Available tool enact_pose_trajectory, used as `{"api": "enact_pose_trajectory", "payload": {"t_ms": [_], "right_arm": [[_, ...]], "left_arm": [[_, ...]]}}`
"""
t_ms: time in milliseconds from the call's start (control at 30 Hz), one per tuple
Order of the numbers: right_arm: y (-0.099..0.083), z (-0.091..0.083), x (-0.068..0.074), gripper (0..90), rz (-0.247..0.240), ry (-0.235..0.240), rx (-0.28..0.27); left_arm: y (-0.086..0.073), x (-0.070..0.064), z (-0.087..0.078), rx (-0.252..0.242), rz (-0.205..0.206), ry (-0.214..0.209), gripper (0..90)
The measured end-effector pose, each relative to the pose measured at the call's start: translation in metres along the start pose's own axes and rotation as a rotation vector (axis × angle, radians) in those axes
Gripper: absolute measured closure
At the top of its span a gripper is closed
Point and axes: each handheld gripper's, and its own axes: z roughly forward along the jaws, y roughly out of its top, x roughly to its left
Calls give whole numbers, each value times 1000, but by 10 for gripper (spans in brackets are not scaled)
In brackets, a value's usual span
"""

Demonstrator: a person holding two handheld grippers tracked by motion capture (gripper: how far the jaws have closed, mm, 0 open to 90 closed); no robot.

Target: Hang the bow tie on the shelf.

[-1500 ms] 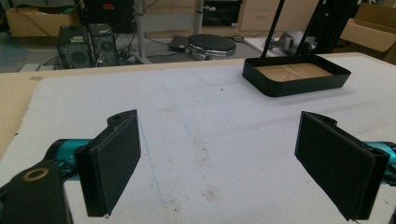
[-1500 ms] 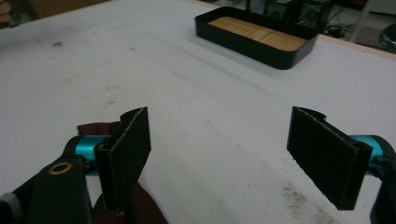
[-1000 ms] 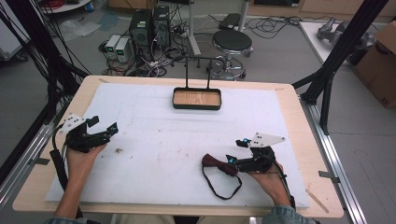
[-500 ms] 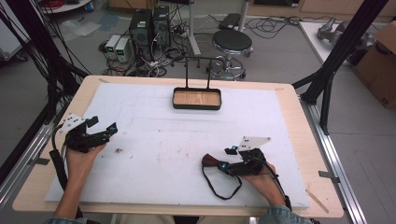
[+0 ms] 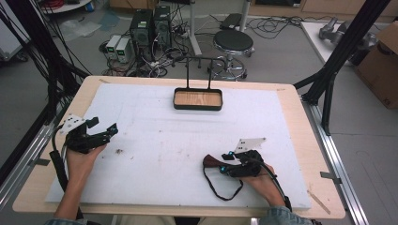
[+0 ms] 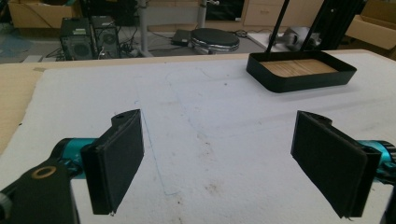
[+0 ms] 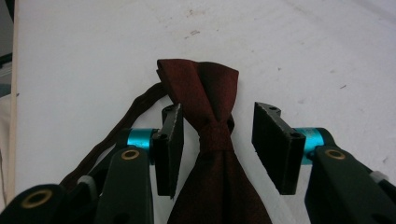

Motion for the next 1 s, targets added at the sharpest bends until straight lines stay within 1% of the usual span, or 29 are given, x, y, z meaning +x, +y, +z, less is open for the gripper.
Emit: {"api": "enact_pose_trajectory", "payload": {"t_ms": [33,200,233,333,433,667,767,833,1000], "right_arm": [[0,2,1,554,1,-2,13],[0,4,1,583,-5,0,24],[0,4,1,623,-5,-8,29],[0,3,2,687,-9,-16,24],[0,1,2,730,-6,-13,10],[0,2,2,740,-2,-10,12],[0,3,1,703,2,-3,20],[-1,6,1,679,5,-3,42],[-1,7,2,713,-2,-3,41]], "left_arm": [[0,0,0,0,-2,-1,173],[0,0,0,0,-2,2,174],[0,0,0,2,1,1,174],[0,0,0,1,1,0,174],[0,0,0,1,1,0,174],[0,0,0,3,0,2,174],[0,0,0,4,0,-1,173],[0,0,0,6,2,0,174],[0,0,0,4,-1,0,174]]}}
